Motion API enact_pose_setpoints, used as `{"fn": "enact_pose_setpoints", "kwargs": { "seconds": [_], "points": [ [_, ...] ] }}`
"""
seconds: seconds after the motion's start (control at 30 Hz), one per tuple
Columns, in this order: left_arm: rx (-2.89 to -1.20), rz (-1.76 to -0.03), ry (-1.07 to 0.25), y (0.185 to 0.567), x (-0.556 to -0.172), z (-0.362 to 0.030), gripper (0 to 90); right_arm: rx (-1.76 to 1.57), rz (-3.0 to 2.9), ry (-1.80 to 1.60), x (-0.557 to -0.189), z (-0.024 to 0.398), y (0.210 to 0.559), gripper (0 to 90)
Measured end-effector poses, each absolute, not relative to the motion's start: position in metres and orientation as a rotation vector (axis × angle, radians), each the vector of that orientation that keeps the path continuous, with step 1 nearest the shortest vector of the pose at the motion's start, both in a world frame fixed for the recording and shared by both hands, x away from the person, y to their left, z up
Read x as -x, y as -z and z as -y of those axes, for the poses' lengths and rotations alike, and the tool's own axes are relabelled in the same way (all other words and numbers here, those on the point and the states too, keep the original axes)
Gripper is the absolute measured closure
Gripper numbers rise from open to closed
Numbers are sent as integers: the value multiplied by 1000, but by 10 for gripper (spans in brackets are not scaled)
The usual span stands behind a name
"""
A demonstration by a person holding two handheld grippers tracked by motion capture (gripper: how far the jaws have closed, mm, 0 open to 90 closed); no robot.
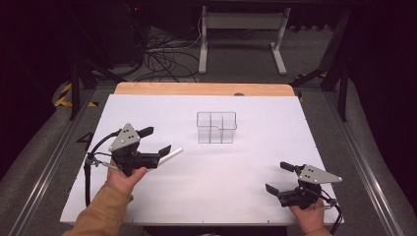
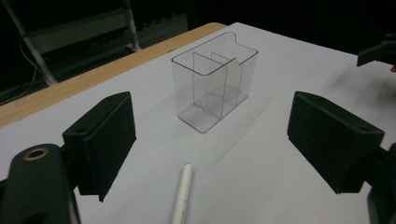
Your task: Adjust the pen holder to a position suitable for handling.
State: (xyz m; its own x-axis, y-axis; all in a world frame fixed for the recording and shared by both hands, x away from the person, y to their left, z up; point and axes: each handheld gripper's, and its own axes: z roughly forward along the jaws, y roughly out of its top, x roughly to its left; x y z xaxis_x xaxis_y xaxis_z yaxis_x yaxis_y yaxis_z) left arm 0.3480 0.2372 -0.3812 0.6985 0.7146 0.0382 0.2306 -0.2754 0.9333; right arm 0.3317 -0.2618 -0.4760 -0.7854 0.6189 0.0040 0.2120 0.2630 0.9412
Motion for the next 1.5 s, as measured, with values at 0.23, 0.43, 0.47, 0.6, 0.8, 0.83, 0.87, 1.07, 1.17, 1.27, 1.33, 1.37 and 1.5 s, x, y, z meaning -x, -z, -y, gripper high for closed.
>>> {"fn": "enact_pose_setpoints", "kwargs": {
  "seconds": [0.23, 0.43, 0.47, 0.6, 0.8, 0.83, 0.87, 1.07, 1.17, 1.27, 1.33, 1.37, 1.5],
  "points": [
    [-1872, -739, -506, 373, -352, -237, 205, -759, -2180, -1532, -332, 261, 476, 44],
    [-1962, -732, -503, 369, -359, -232, 220, -759, -2184, -1532, -332, 261, 477, 45],
    [-1980, -732, -504, 368, -361, -231, 221, -759, -2185, -1532, -332, 261, 477, 45],
    [-2039, -749, -493, 369, -369, -226, 224, -754, -2188, -1533, -332, 261, 477, 45],
    [-2117, -784, -441, 371, -381, -218, 232, -752, -2189, -1534, -332, 261, 477, 45],
    [-2132, -790, -441, 371, -382, -217, 236, -755, -2190, -1531, -332, 261, 477, 45],
    [-2147, -795, -440, 372, -384, -216, 237, -755, -2190, -1532, -332, 261, 477, 45],
    [-2214, -814, -411, 376, -394, -215, 243, -755, -2191, -1534, -332, 261, 477, 45],
    [-2242, -784, -405, 378, -397, -214, 249, -748, -2196, -1538, -332, 261, 477, 44],
    [-2276, -787, -393, 380, -401, -215, 283, -742, -2199, -1544, -331, 261, 477, 43],
    [-2293, -785, -395, 382, -402, -215, 297, -743, -2200, -1543, -331, 261, 477, 43],
    [-2299, -783, -391, 382, -402, -215, 304, -743, -2200, -1543, -331, 261, 477, 43],
    [-2325, -788, -390, 384, -403, -214, 315, -745, -2201, -1541, -331, 261, 477, 43]
  ]
}}
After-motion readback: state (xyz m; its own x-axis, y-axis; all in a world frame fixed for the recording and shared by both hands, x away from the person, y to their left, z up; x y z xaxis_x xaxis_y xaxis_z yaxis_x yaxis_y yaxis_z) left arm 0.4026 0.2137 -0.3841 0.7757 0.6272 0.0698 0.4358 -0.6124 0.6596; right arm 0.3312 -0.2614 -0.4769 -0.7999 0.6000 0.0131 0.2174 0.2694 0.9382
